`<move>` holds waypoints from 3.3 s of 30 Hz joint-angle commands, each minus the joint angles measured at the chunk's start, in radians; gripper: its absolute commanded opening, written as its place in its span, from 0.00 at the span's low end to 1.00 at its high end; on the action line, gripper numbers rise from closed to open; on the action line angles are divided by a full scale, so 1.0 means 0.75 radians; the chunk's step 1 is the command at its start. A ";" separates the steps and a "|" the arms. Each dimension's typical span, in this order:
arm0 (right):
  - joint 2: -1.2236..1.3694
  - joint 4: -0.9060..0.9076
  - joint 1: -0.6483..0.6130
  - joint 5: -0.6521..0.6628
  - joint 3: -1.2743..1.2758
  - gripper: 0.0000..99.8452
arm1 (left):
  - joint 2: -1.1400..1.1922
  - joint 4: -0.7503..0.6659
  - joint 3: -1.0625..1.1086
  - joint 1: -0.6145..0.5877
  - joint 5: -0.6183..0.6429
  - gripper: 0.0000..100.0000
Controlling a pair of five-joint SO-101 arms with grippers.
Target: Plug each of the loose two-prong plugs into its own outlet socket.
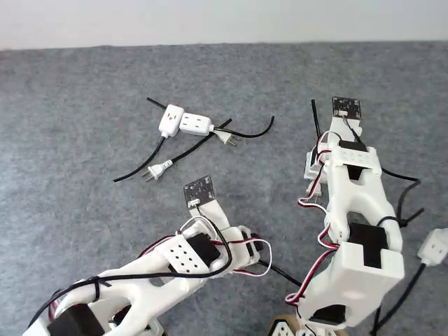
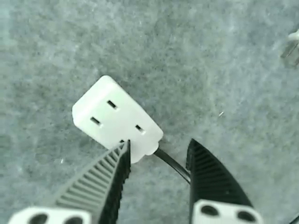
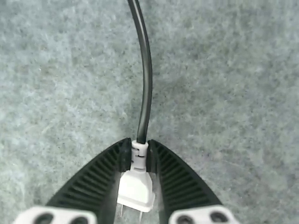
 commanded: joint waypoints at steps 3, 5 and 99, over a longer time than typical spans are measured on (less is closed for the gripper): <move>-0.009 0.007 -0.009 0.018 -0.090 0.01 | 0.018 0.004 0.077 -0.145 0.010 0.20; -0.009 0.005 -0.009 0.018 -0.090 0.01 | 0.018 0.025 0.077 -0.192 0.010 0.20; 0.060 0.060 -0.015 0.047 -0.168 0.01 | -0.444 0.276 -0.001 -0.708 -0.587 0.00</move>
